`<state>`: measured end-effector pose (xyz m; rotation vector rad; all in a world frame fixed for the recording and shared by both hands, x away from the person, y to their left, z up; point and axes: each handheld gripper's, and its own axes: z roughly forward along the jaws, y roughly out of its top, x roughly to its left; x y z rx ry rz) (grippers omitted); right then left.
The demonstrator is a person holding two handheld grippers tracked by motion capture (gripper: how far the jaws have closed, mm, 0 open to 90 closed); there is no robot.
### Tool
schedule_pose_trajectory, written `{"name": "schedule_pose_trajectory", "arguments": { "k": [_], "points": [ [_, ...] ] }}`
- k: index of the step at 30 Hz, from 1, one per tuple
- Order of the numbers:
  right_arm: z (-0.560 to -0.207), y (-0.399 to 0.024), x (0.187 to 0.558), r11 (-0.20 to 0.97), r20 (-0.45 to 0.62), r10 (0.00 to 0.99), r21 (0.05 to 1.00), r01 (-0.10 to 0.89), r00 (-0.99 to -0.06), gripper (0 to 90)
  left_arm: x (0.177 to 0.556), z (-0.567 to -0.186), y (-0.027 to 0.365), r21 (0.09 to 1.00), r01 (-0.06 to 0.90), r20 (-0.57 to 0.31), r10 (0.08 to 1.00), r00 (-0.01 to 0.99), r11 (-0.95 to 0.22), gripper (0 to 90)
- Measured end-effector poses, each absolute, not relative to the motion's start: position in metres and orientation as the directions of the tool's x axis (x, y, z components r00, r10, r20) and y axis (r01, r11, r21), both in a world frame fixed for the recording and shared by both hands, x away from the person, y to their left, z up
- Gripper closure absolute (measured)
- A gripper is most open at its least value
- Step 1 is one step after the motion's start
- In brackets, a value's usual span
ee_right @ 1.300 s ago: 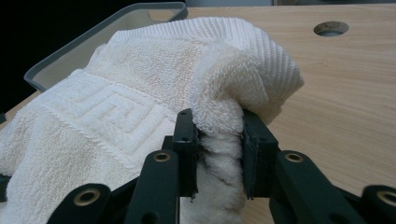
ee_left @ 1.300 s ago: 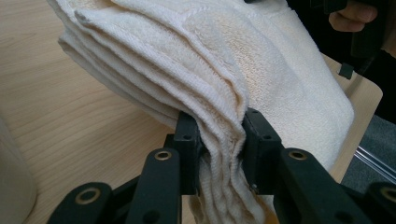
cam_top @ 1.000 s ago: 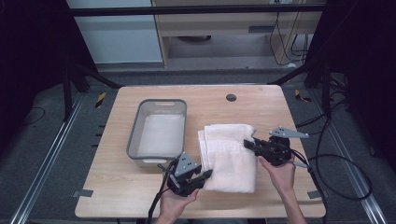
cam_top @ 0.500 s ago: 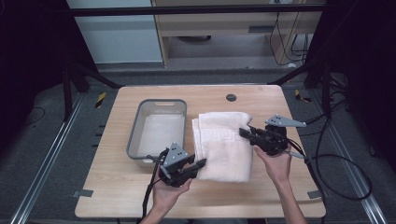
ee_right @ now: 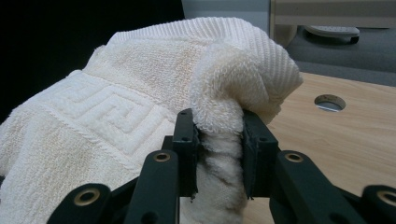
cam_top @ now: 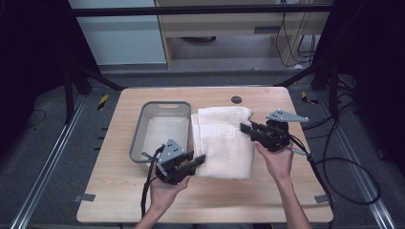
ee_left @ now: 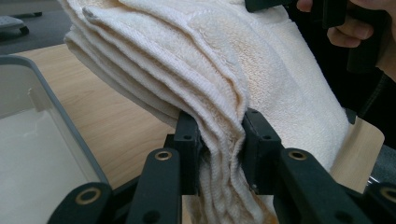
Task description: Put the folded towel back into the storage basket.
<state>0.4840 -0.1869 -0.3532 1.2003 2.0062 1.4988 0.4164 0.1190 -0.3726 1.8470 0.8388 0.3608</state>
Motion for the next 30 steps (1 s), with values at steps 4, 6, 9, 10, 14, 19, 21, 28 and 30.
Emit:
{"name": "schedule_pose_trajectory", "arguments": {
  "k": [4, 6, 9, 10, 14, 19, 21, 28, 30],
  "points": [
    [-0.348, -0.181, 0.488, 0.082, 0.182, 0.796, 0.913, 0.4, -0.577, 70.9, 0.418, -0.37, 0.123, 0.899, 0.377, -0.122, 0.697, 0.706, -0.224, 69.5],
    [-0.348, -0.179, 0.489, 0.081, 0.181, 0.795, 0.914, 0.397, -0.579, 70.9, 0.419, -0.368, 0.125, 0.9, 0.377, -0.124, 0.7, 0.703, -0.219, 69.5],
    [-0.345, -0.173, 0.492, 0.082, 0.181, 0.793, 0.914, 0.396, -0.581, 70.9, 0.42, -0.367, 0.13, 0.902, 0.375, -0.12, 0.709, 0.695, -0.215, 69.5],
    [-0.345, -0.173, 0.492, 0.082, 0.181, 0.793, 0.914, 0.396, -0.581, 70.9, 0.42, -0.367, 0.13, 0.902, 0.375, -0.12, 0.709, 0.695, -0.215, 69.5],
    [-0.343, -0.167, 0.495, 0.081, 0.179, 0.791, 0.917, 0.39, -0.585, 70.8, 0.423, -0.363, 0.137, 0.907, 0.37, -0.119, 0.718, 0.686, -0.203, 69.5],
    [-0.337, -0.158, 0.5, 0.085, 0.177, 0.785, 0.918, 0.387, -0.594, 70.8, 0.425, -0.36, 0.147, 0.911, 0.366, -0.123, 0.724, 0.678, -0.188, 69.5],
    [-0.334, -0.152, 0.503, 0.088, 0.174, 0.783, 0.919, 0.383, -0.597, 70.8, 0.427, -0.358, 0.152, 0.913, 0.366, -0.125, 0.729, 0.673, -0.181, 69.6],
    [-0.33, -0.136, 0.511, 0.098, 0.165, 0.779, 0.921, 0.376, -0.605, 70.8, 0.43, -0.356, 0.164, 0.913, 0.377, -0.141, 0.743, 0.654, -0.159, 69.6],
    [-0.33, -0.133, 0.512, 0.098, 0.162, 0.779, 0.922, 0.374, -0.606, 70.8, 0.431, -0.356, 0.168, 0.912, 0.379, -0.141, 0.749, 0.647, -0.156, 69.6]
  ]
}}
